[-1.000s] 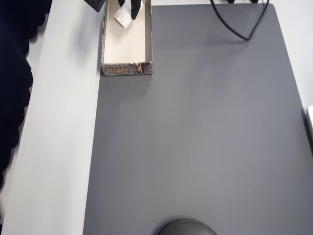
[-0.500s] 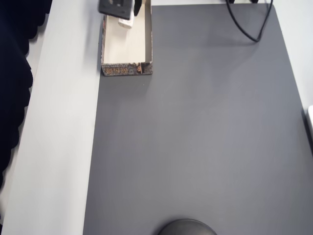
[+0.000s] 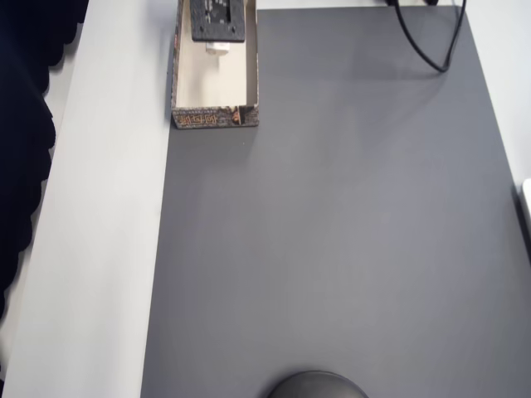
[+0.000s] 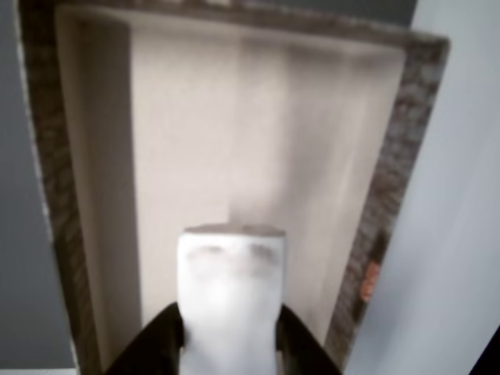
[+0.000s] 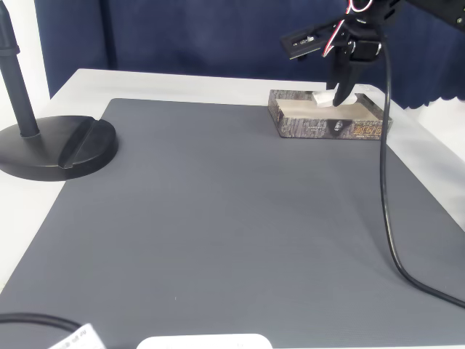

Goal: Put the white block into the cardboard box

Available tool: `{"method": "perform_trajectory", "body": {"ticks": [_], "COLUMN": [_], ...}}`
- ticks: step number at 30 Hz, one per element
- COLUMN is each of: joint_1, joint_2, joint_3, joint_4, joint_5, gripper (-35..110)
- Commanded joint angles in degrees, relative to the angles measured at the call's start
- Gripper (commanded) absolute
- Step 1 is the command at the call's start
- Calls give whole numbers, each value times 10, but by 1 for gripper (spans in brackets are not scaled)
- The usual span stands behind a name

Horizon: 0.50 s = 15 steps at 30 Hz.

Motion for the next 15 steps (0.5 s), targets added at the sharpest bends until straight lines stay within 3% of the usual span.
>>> {"method": "perform_trajectory", "body": {"ticks": [1, 15], "joint_1": [-11, -21], "joint_2": [-2, -56], "joint_3": [-54, -69], "joint_4": [-11, -40], "joint_5": [-1, -22], "gripper": [-2, -2]}}
